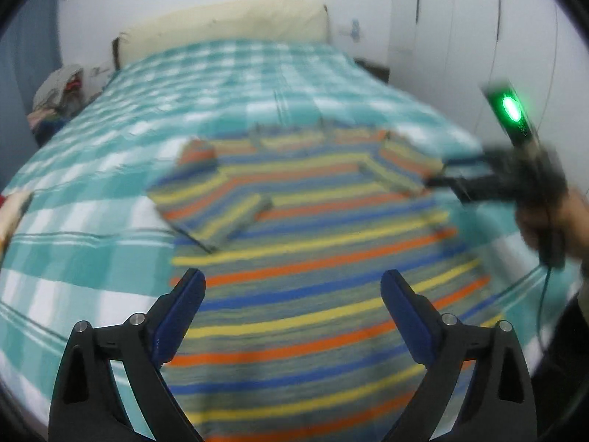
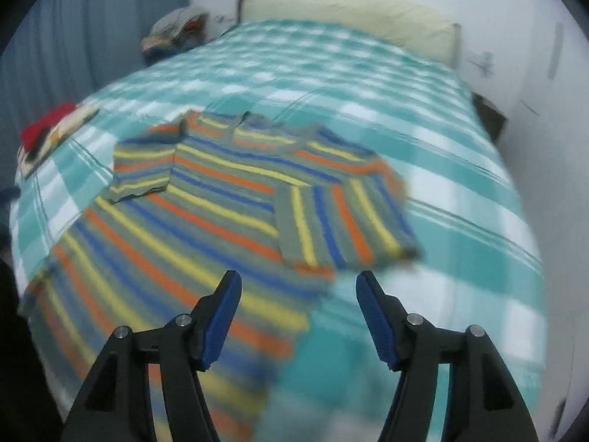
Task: Fold small clothes
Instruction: 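Grasp a sleeve cuff with the right tool and pull it straight outward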
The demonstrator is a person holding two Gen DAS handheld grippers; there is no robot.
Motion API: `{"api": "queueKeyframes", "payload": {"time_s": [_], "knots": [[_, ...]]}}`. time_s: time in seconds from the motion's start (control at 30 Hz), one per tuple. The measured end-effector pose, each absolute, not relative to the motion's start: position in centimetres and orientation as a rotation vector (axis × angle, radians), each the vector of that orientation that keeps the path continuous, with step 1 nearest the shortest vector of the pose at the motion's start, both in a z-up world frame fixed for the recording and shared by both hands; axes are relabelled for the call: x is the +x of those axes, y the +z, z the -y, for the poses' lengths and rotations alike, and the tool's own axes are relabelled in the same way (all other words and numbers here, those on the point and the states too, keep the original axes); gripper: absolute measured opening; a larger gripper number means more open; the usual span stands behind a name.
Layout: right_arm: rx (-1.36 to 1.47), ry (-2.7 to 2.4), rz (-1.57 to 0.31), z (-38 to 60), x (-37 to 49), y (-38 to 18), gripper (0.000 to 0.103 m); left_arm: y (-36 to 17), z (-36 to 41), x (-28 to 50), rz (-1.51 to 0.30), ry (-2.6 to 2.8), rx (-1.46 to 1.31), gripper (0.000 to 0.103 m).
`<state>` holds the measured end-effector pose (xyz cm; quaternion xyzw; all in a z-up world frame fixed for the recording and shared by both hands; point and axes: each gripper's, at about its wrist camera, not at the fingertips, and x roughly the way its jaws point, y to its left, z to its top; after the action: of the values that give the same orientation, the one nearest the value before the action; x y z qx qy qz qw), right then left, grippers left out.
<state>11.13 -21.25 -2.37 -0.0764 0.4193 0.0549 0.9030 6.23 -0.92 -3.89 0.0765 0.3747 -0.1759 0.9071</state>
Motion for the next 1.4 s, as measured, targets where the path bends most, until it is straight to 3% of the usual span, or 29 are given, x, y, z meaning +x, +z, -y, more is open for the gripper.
{"api": "queueKeyframes", "payload": {"time_s": [0.2, 0.27, 0.3, 0.33, 0.67, 0.83, 1.1, 1.23, 1.4], "knots": [[-0.251, 0.096, -0.934, 18.7, 18.1, -8.1, 0.063, -9.2, 2.1, 6.5, -0.861, -0.342, 0.243, 0.097], [-0.22, 0.089, -0.964, 19.5, 19.4, -9.5, 0.042, -9.1, 2.2, 6.6, -0.862, -0.348, 0.237, 0.097], [-0.185, 0.082, -0.977, 20.3, 19.8, -9.7, 0.017, -8.9, 2.1, 6.5, -0.858, -0.348, 0.238, 0.097], [-0.156, 0.06, -0.974, 21.2, 19.8, -9.4, 0.01, -8.7, 2.1, 6.3, -0.855, -0.348, 0.239, 0.097], [0.039, -0.287, -0.883, 39.1, 13.6, -1.7, 0.008, -8.8, 3.0, 6.1, -0.871, -0.369, 0.224, 0.097], [0.217, -0.396, -0.926, 46.1, 9.6, -3.4, 0.007, -9.6, 3.8, 6.3, -0.888, -0.367, 0.233, 0.097], [0.326, -0.402, -1.008, 47.1, 8.7, -7.4, 0.006, -10.0, 4.0, 6.4, -0.887, -0.35, 0.233, 0.099], [0.562, -0.38, -0.979, 49.8, 7.5, -8.4, 0.005, -9.9, 4.0, 6.4, -0.891, -0.35, 0.223, 0.099], [0.773, -0.277, -0.911, 51.7, 6.4, -8.8, 0.025, -9.9, 4.0, 6.4, -0.893, -0.345, 0.217, 0.099]]}}
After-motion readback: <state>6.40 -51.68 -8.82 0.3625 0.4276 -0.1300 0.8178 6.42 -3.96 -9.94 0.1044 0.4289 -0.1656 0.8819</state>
